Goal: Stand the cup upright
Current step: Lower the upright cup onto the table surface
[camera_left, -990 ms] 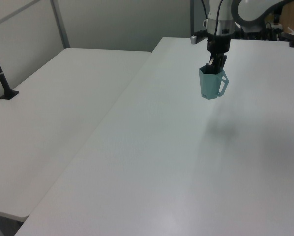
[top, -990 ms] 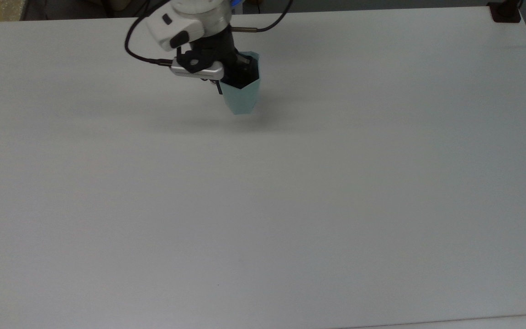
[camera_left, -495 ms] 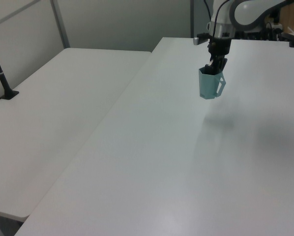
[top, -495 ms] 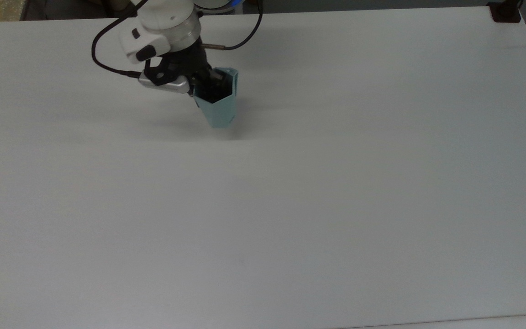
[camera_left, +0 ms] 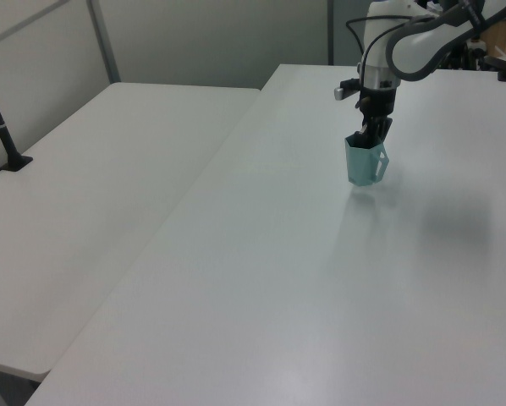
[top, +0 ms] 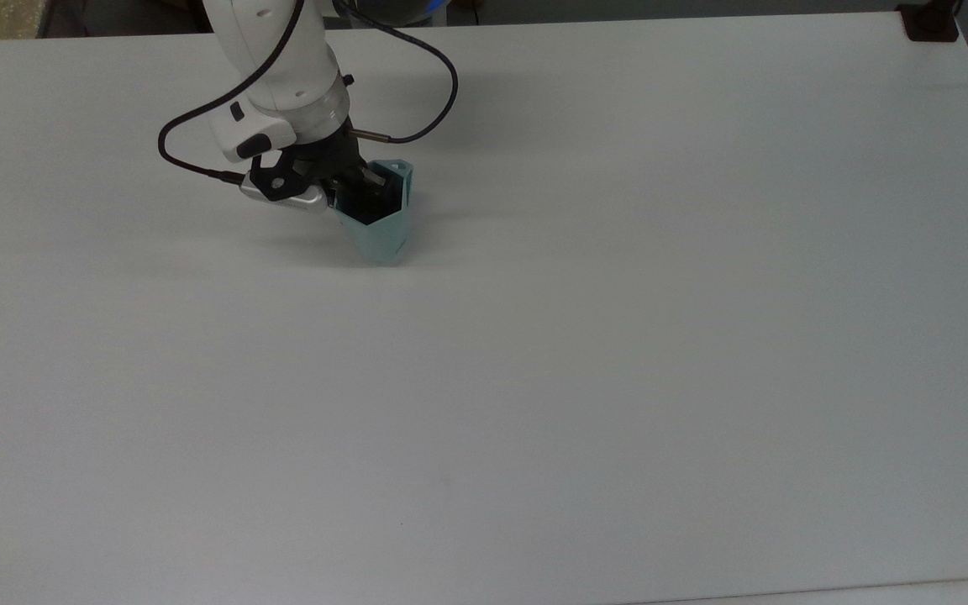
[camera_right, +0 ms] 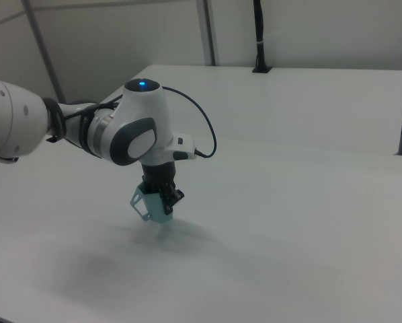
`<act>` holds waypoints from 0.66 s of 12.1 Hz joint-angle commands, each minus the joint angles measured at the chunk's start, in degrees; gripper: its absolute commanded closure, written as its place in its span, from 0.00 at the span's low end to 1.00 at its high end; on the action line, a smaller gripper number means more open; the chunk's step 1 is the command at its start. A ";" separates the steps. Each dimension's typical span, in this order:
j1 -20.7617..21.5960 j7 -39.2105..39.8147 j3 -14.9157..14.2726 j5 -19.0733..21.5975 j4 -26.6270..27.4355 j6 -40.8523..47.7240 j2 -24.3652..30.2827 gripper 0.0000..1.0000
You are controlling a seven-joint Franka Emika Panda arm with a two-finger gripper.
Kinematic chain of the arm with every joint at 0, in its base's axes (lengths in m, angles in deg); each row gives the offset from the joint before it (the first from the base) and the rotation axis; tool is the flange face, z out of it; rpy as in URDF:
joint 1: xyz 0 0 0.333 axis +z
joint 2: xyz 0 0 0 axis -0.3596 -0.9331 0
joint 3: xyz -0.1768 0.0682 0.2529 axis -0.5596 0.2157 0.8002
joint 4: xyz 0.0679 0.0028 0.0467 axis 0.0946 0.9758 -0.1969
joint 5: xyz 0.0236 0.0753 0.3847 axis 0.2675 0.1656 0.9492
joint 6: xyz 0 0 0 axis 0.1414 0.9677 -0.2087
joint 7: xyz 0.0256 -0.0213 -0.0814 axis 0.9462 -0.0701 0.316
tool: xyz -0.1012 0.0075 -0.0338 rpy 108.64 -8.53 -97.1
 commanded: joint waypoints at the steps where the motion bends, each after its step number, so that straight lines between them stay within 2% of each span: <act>1: -0.20 2.06 0.00 1.41 0.59 -2.05 -0.11 1.00; 2: -0.20 2.06 0.00 1.41 0.59 -1.96 -0.11 1.00; 3: -0.46 1.45 0.00 1.50 0.50 -1.70 -0.11 0.80; 4: -0.73 1.36 0.00 1.50 0.50 -0.91 -0.02 0.55; 5: -0.73 1.44 0.00 1.50 0.41 -0.90 -0.02 0.43; 6: -0.73 1.97 0.00 1.50 0.41 -0.82 0.07 0.27; 7: -0.56 2.06 0.00 1.41 0.33 -0.82 0.24 0.19; 8: -0.47 1.89 0.00 1.41 0.24 -0.82 0.42 0.19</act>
